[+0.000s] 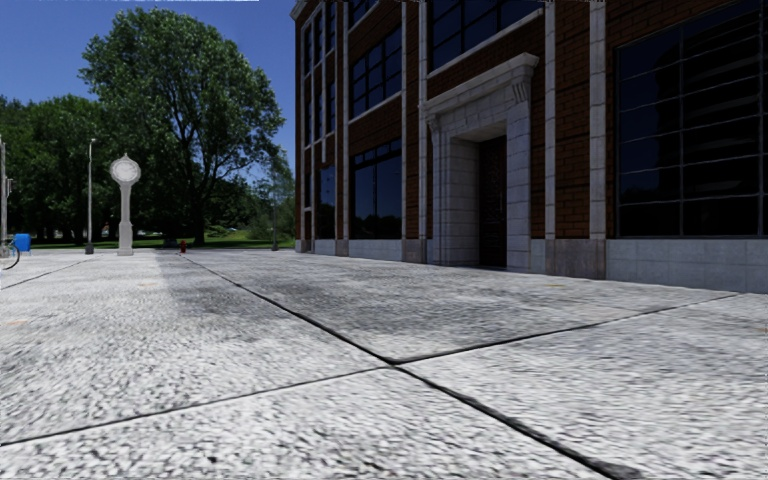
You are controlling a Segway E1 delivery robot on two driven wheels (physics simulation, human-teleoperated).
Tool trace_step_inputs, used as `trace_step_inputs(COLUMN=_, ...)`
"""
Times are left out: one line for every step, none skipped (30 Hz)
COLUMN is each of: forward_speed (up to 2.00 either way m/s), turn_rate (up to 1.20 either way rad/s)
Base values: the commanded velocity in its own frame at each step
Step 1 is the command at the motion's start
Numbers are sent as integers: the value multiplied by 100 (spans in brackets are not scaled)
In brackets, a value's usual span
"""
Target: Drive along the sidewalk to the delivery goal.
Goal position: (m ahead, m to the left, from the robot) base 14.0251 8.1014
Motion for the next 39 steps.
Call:
trace_step_inputs(forward_speed=200, turn_rate=39)
trace_step_inputs(forward_speed=200, turn_rate=39)
trace_step_inputs(forward_speed=200, turn_rate=40)
trace_step_inputs(forward_speed=200, turn_rate=40)
trace_step_inputs(forward_speed=200, turn_rate=41)
trace_step_inputs(forward_speed=200, turn_rate=41)
trace_step_inputs(forward_speed=200, turn_rate=41)
trace_step_inputs(forward_speed=200, turn_rate=41)
trace_step_inputs(forward_speed=200, turn_rate=42)
trace_step_inputs(forward_speed=200, turn_rate=42)
trace_step_inputs(forward_speed=200, turn_rate=42)
trace_step_inputs(forward_speed=200, turn_rate=42)
trace_step_inputs(forward_speed=200, turn_rate=42)
trace_step_inputs(forward_speed=200, turn_rate=42)
trace_step_inputs(forward_speed=200, turn_rate=42)
trace_step_inputs(forward_speed=200, turn_rate=43)
trace_step_inputs(forward_speed=200, turn_rate=43)
trace_step_inputs(forward_speed=200, turn_rate=43)
trace_step_inputs(forward_speed=200, turn_rate=43)
trace_step_inputs(forward_speed=200, turn_rate=43)
trace_step_inputs(forward_speed=200, turn_rate=43)
trace_step_inputs(forward_speed=200, turn_rate=43)
trace_step_inputs(forward_speed=200, turn_rate=43)
trace_step_inputs(forward_speed=200, turn_rate=43)
trace_step_inputs(forward_speed=200, turn_rate=43)
trace_step_inputs(forward_speed=200, turn_rate=43)
trace_step_inputs(forward_speed=200, turn_rate=43)
trace_step_inputs(forward_speed=200, turn_rate=43)
trace_step_inputs(forward_speed=200, turn_rate=43)
trace_step_inputs(forward_speed=200, turn_rate=43)
trace_step_inputs(forward_speed=200, turn_rate=43)
trace_step_inputs(forward_speed=200, turn_rate=43)
trace_step_inputs(forward_speed=200, turn_rate=43)
trace_step_inputs(forward_speed=200, turn_rate=43)
trace_step_inputs(forward_speed=200, turn_rate=43)
trace_step_inputs(forward_speed=200, turn_rate=43)
trace_step_inputs(forward_speed=200, turn_rate=43)
trace_step_inputs(forward_speed=200, turn_rate=43)
trace_step_inputs(forward_speed=200, turn_rate=43)
